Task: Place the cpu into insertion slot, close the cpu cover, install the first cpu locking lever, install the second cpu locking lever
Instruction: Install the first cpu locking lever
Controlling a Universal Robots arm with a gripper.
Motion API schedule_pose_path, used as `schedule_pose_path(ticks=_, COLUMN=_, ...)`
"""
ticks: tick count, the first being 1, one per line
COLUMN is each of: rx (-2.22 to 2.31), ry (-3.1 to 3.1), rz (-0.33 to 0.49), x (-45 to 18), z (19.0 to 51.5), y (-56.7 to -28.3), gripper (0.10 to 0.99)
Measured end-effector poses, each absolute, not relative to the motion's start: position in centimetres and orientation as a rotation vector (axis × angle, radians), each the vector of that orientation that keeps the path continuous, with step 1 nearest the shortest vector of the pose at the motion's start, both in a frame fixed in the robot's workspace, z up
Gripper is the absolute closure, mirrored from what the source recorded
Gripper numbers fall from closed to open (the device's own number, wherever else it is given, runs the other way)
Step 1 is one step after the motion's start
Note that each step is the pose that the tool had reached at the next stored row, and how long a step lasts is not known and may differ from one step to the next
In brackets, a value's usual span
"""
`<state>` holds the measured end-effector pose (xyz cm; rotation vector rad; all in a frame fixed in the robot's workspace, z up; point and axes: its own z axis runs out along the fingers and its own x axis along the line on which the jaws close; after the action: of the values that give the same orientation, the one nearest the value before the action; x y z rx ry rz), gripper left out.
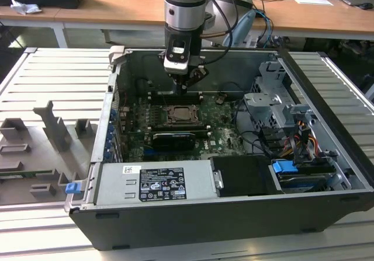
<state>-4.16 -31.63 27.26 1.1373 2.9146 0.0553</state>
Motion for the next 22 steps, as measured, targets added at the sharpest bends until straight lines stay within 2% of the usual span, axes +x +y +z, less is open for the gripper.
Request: schedule_pose_path(ticks=22, rx=0.23, ry=3.131, rz=0.056, x=-4.14, z=27.01, y=-31.63, gripper=0.98)
